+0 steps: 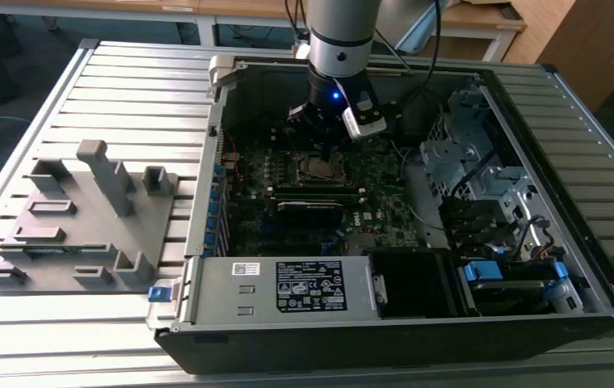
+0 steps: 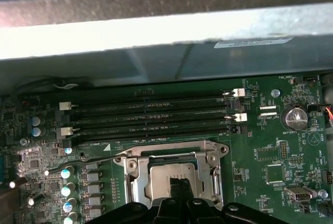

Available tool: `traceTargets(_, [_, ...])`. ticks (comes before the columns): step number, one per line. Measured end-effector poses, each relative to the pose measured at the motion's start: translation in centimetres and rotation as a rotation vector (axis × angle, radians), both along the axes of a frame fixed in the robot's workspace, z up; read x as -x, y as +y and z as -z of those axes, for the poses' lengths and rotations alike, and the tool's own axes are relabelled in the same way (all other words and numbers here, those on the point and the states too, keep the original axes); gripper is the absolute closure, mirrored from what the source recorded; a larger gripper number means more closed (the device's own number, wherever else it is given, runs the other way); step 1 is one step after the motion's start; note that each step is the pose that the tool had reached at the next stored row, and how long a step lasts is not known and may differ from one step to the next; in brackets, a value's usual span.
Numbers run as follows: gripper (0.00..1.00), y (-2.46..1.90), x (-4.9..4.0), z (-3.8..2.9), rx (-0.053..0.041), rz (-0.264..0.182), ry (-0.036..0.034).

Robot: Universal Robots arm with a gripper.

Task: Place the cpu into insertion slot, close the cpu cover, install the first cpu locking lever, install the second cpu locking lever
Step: 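Close the cpu cover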

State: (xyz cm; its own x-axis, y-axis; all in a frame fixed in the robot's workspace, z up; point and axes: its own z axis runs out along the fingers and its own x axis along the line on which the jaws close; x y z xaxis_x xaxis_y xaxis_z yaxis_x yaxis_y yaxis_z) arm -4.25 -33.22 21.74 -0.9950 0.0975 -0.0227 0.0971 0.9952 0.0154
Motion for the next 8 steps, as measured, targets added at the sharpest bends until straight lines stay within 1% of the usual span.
traceTargets(8, [0.90,0.00,0.00,-0.14,-0.0003,0.000,-0.0002])
